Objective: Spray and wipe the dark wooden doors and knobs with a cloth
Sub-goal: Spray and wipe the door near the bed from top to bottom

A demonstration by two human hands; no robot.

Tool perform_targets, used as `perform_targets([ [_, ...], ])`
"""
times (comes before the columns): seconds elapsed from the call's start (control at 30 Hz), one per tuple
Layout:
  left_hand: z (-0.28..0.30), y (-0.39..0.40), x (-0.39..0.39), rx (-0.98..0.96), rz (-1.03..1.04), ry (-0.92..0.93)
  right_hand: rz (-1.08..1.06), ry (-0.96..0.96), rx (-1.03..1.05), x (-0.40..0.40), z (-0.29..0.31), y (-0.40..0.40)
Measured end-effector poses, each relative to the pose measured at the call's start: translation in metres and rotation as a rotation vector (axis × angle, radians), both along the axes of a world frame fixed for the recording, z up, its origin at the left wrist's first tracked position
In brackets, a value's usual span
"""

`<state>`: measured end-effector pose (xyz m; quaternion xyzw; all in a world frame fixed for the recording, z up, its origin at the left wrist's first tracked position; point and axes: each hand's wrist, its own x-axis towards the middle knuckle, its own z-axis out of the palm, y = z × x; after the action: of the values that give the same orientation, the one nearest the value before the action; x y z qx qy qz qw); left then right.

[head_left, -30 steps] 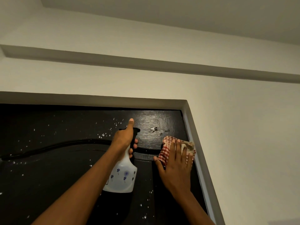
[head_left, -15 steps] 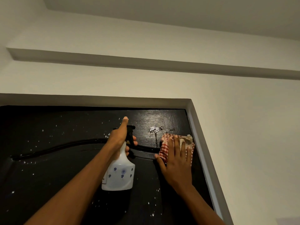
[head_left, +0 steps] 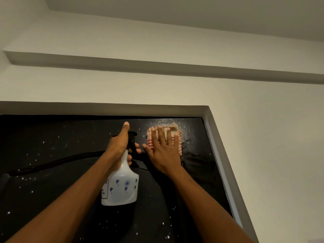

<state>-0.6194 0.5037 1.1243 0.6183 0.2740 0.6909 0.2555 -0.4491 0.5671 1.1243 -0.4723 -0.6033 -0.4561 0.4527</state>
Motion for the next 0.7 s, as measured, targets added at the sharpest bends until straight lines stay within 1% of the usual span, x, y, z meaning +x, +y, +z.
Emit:
perform_targets([
  [0.07,0.002,-0.002,-0.002,0.005,0.021,0.016,-0.084,-0.174,0.001,0.010,0.019,-0.001],
  [0.1,0.002,-0.003,-0.002,0.014,0.028,0.027,-0.117,-0.204,0.015,0.020,0.029,-0.003],
  [0.13,0.003,-0.004,-0.003,0.026,0.032,0.034,-0.132,-0.178,0.033,0.032,0.037,-0.004],
  [0.17,0.003,-0.005,-0.004,0.035,0.035,0.038,-0.127,-0.100,0.059,0.046,0.043,-0.004],
  [0.23,0.002,-0.005,-0.006,0.044,0.039,0.049,-0.096,0.125,0.096,0.071,0.047,-0.004],
  [0.3,-0.002,-0.003,-0.007,0.042,0.037,0.063,-0.059,0.321,0.087,0.081,0.046,-0.003],
  [0.37,-0.005,-0.003,-0.005,0.037,0.036,0.070,-0.008,0.416,0.082,0.070,0.048,-0.001],
  [0.4,-0.006,-0.004,-0.003,0.035,0.036,0.074,0.013,0.414,0.084,0.061,0.049,0.000],
  [0.43,-0.006,-0.006,-0.001,0.036,0.034,0.074,0.027,0.368,0.082,0.051,0.049,0.001],
  [0.47,-0.006,-0.007,0.001,0.041,0.032,0.071,0.022,0.276,0.073,0.042,0.048,0.003],
  [0.57,-0.003,-0.011,0.009,0.050,0.042,0.066,-0.089,-0.155,0.049,0.037,0.028,0.005],
  [0.6,-0.002,-0.012,0.012,0.050,0.041,0.067,-0.122,-0.249,0.054,0.045,0.018,0.004],
  [0.63,-0.002,-0.012,0.014,0.051,0.038,0.071,-0.143,-0.283,0.069,0.057,0.008,0.005],
  [0.67,-0.004,-0.013,0.018,0.048,0.031,0.076,-0.155,-0.248,0.085,0.074,-0.003,0.004],
  [0.7,-0.005,-0.013,0.022,0.044,0.021,0.082,-0.153,-0.149,0.103,0.092,-0.014,0.003],
])
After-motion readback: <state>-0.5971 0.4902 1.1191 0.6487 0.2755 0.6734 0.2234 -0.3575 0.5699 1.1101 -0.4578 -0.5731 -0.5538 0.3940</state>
